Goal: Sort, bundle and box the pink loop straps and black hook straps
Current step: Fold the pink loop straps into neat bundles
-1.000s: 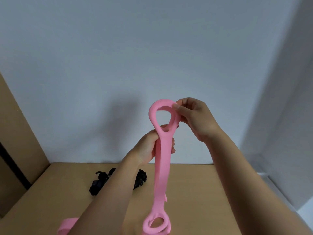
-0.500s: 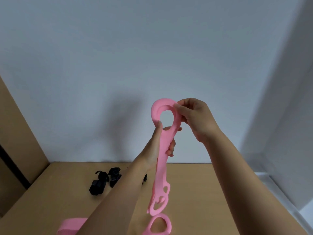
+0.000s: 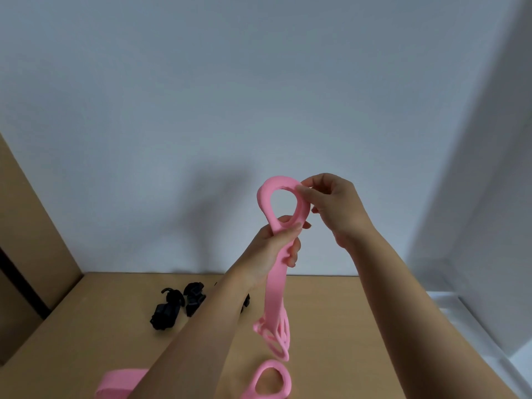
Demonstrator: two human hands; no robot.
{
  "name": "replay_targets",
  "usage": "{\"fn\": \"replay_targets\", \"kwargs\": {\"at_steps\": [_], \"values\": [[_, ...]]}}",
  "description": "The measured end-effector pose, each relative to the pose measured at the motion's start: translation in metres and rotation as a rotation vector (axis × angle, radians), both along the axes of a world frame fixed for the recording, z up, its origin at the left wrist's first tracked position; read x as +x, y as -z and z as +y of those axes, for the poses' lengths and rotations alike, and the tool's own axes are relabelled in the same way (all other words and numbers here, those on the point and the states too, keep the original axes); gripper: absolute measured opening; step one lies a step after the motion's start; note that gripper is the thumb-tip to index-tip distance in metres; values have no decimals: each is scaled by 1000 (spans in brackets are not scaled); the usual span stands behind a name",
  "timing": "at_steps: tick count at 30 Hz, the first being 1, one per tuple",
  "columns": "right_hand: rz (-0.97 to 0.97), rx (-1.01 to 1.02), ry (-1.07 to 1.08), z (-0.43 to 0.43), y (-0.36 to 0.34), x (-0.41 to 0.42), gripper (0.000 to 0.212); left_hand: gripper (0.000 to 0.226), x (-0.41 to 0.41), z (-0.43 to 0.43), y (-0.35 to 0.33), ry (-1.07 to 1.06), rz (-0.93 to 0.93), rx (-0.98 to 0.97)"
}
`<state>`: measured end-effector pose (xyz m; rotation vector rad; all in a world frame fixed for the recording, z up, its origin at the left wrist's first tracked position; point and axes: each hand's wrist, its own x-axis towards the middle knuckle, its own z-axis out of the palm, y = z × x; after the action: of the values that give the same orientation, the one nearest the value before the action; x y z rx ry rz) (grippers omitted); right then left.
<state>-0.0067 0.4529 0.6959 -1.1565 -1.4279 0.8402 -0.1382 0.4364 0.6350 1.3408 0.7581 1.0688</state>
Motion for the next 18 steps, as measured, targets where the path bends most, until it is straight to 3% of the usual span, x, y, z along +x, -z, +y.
{"fn": "replay_targets", "kwargs": {"at_steps": [4,7,10,11,14,18], "values": [[-39,-74,-100,0,3,1,35,27,-1,1,-1,-27,62,54],[-108,2,-194,-4,-2,-1,22,23,0,2,0,-40,154,78],[-382,144,-6,2,-8,-6,3,17,0,3,1,-43,232,38],[-403,139,25,4,-9,-8,9,17,-1,4,1,-34,243,7],[-244,68,49,7,-13,-15,18,21,-4,9,-1,-4,248,-54],[-157,18,13,10,-20,-22,5,7,-4,10,-4,16,231,-19]]}}
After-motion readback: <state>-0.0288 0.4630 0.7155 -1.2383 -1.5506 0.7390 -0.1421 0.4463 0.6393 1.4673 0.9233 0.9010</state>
